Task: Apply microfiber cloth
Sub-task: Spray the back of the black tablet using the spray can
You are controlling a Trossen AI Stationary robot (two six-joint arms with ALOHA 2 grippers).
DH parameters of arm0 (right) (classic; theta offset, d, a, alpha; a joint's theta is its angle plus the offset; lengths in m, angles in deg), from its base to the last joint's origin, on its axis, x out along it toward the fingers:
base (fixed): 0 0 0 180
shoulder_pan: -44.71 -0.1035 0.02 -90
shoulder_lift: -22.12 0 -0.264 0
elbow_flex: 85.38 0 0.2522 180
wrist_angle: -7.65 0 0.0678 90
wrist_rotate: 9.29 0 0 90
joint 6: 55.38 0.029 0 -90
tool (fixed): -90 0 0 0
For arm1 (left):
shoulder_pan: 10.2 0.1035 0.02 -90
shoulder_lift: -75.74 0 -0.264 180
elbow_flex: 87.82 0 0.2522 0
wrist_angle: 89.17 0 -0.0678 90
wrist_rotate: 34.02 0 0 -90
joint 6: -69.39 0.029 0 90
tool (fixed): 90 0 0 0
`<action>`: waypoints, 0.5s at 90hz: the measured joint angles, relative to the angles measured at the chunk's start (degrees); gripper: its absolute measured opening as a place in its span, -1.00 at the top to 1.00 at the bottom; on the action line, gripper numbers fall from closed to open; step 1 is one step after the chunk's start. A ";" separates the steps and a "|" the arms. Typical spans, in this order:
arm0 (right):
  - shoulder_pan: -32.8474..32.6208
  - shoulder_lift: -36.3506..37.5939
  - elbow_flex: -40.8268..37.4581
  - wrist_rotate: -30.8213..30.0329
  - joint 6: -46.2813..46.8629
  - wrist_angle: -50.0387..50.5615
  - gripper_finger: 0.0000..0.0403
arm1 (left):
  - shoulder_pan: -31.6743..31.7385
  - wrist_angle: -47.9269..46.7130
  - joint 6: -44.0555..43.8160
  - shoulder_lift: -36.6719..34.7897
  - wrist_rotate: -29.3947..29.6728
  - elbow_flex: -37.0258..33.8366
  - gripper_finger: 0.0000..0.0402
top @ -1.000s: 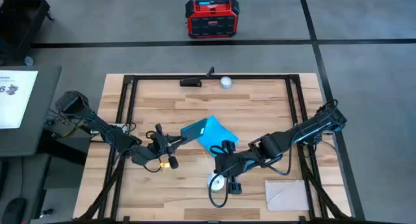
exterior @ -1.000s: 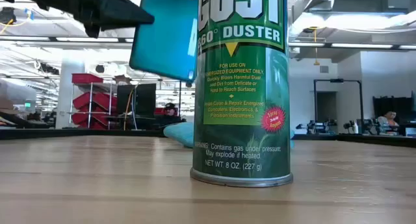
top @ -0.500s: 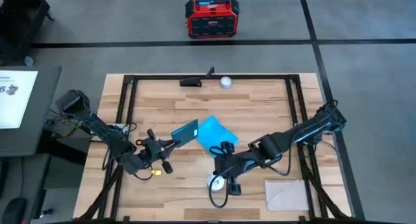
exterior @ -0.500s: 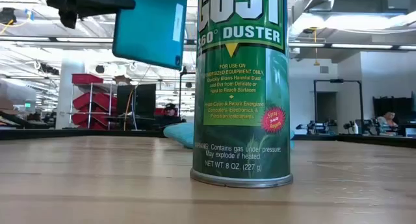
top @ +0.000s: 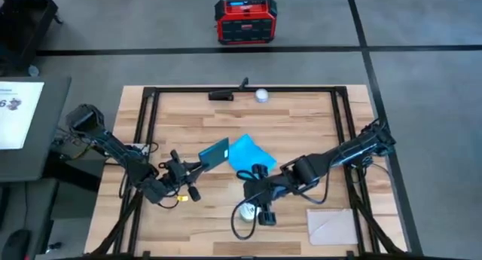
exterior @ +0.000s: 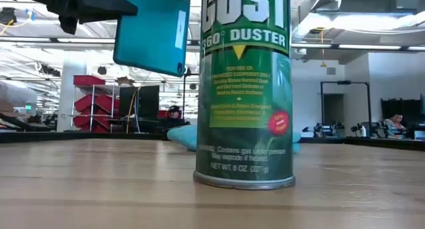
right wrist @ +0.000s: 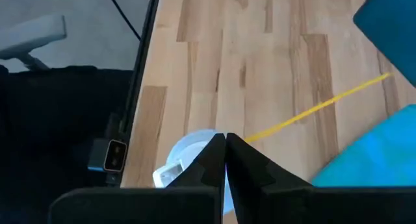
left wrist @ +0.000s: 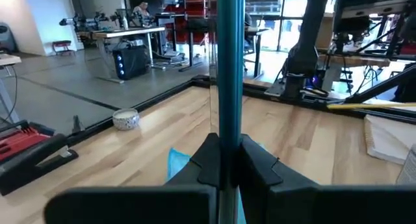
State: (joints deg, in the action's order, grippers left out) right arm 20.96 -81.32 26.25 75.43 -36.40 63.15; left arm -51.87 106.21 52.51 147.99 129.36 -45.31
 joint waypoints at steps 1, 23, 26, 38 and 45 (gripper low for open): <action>0.07 0.00 0.00 0.00 0.00 -0.01 1.00 | 0.00 -0.01 -0.04 0.00 0.02 0.00 0.98; 0.82 0.00 0.00 0.09 0.00 0.08 1.00 | -1.25 -0.15 -0.14 0.02 5.91 0.00 0.98; 1.04 0.00 0.00 0.15 0.00 0.08 1.00 | -1.35 -0.22 -0.14 0.02 5.95 0.00 0.98; 1.03 0.00 0.00 0.22 0.02 0.09 1.00 | -1.44 -0.29 -0.26 0.02 5.95 0.00 0.98; 0.98 0.00 0.00 0.36 0.02 0.09 1.00 | -1.44 -0.31 -0.33 0.02 5.94 0.00 0.98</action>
State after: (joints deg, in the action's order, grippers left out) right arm 21.94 -81.32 26.25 75.79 -36.38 63.24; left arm -53.31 105.89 52.18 148.01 135.30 -45.31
